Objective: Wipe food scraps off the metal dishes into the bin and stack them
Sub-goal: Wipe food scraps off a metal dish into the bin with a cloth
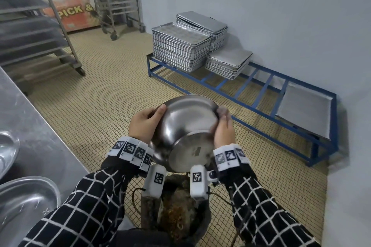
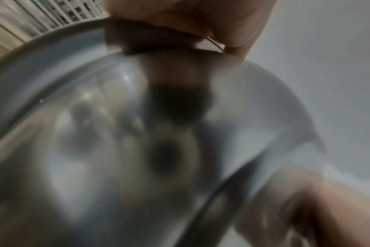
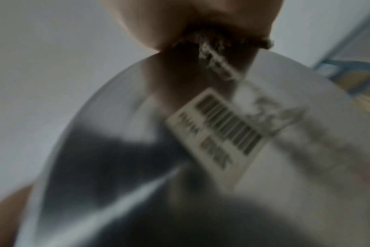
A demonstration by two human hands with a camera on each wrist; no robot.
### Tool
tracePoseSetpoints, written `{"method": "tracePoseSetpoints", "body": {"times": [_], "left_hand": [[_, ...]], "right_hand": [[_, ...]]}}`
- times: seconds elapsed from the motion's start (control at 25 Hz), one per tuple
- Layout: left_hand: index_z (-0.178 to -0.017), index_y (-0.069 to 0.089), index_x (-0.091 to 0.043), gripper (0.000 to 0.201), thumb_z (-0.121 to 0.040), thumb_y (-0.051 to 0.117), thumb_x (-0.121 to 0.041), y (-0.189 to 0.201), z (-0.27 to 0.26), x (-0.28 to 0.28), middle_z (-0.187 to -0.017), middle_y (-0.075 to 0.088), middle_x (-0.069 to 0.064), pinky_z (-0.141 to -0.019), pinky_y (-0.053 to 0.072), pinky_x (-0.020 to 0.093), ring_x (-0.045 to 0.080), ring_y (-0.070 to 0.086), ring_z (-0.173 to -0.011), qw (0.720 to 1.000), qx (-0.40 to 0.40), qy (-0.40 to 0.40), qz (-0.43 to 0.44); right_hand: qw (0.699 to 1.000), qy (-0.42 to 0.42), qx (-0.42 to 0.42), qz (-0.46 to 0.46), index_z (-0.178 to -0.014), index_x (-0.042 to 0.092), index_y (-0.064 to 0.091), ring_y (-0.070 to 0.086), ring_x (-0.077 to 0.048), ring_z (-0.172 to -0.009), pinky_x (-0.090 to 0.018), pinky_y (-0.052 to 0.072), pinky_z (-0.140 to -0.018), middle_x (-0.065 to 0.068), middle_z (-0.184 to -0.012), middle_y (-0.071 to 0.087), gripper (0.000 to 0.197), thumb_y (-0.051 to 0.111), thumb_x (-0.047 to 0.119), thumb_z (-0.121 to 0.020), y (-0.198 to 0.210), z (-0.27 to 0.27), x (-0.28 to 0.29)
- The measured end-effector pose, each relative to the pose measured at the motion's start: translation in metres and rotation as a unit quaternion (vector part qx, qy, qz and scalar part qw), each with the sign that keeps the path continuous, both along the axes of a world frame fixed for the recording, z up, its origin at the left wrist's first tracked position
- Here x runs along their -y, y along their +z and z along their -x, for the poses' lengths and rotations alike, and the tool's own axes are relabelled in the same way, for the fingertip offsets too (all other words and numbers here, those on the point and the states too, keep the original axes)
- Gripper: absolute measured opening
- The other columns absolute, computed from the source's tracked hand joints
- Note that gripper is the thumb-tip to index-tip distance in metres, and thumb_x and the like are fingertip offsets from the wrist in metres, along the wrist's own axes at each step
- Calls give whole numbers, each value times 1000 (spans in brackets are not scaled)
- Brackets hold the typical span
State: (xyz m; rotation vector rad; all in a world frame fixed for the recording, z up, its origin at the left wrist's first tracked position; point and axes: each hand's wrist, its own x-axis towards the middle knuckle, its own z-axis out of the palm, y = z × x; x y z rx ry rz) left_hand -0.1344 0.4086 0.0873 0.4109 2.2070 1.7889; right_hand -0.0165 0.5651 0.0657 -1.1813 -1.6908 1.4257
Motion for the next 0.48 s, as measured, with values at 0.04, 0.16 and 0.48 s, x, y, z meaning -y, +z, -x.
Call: {"method": "tracePoseSetpoints", "body": {"times": [0.04, 0.16, 0.48], "left_hand": [[-71, 69, -19, 31, -85, 64, -47, -2, 1, 1, -62, 69, -1, -58, 53, 26, 19, 65, -61, 999, 38, 9, -14], [-71, 70, -14, 31, -79, 72, -44, -12, 3, 5, -68, 71, 5, -66, 55, 34, 23, 66, -65, 990, 129, 17, -52], [-100, 63, -17, 21, -90, 60, -35, -37, 18, 23, -92, 67, -1, -57, 47, 14, 18, 63, -84, 998, 62, -5, 20]], "right_hand": [[997, -17, 9, 69, -123, 17, 56, 51, -19, -103, -29, 33, -85, 2, -110, 56, 37, 32, 36, -103, -9, -4, -10], [990, -4, 83, 117, -121, 9, 56, 53, -23, -101, -33, 36, -86, -11, -118, 61, 42, 32, 37, -101, -31, -11, -22], [993, 83, 80, -8, -115, 21, 54, 58, -22, -102, -33, 43, -86, 4, -101, 60, 28, 42, 40, -99, -32, -17, -18]]}}
